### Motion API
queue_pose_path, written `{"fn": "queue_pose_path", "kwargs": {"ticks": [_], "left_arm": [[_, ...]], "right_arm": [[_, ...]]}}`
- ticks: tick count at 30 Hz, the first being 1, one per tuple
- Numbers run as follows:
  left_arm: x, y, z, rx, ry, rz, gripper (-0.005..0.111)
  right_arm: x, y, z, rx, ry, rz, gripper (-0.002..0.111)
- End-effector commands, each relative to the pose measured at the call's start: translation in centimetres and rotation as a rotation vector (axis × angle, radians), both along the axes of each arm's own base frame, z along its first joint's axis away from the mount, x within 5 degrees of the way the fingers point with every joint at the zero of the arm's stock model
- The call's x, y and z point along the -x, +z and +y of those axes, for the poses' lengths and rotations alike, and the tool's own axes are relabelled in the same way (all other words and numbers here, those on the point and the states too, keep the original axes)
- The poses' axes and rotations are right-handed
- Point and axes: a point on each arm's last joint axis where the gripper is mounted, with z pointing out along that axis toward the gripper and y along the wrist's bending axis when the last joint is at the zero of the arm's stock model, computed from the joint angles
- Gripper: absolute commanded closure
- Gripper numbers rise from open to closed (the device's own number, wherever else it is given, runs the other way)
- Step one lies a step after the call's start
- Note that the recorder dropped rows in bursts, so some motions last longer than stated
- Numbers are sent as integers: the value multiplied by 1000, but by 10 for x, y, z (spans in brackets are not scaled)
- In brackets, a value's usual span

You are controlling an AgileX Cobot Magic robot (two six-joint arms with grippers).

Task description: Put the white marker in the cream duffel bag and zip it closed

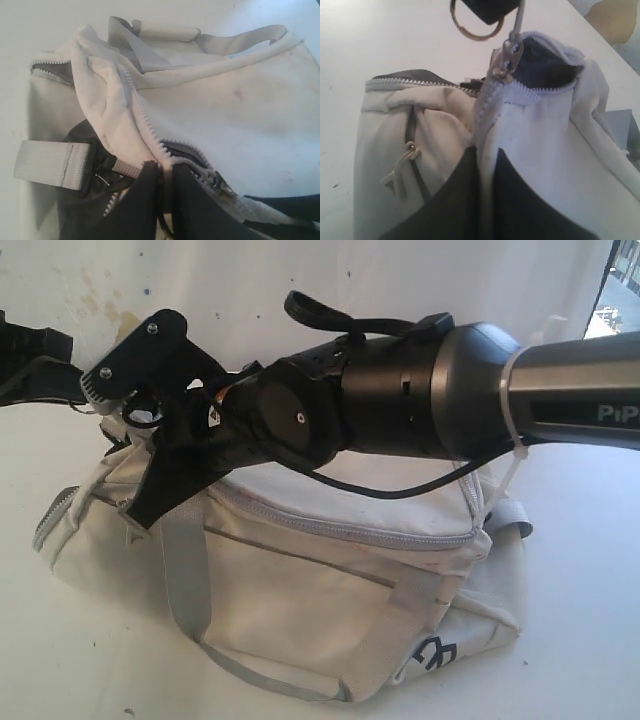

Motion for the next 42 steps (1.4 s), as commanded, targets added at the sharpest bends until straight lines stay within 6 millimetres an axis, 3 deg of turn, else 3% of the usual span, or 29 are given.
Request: {"fn": "queue_pose_path", "kwargs": {"ticks": [1,7,9,11,14,16,24,35,42], "left_arm": [[-22,22,28,-42,298,-233,107],[-20,19,20,-15,214,-203,107],[-16,20,13,40,136,-191,107],[-13,22,6,69,52,-199,107],[-11,22,4,76,18,-195,107],[-11,20,4,76,14,-188,107],[-11,4,-4,108,-112,-93,107],[-11,10,-8,177,-124,-135,107],[-10,7,-6,156,-114,-101,107]], "right_arm": [[14,-22,-10,188,43,131,108],[11,-19,-7,147,34,101,108],[8,-13,-3,74,11,87,103],[7,-9,0,-5,-25,104,89],[4,-4,3,-124,-99,141,58],[1,2,5,-228,-166,158,51],[-10,17,8,-496,-284,152,51],[-3,-6,35,-615,-287,158,55],[-7,-15,38,-644,-294,128,61]]}}
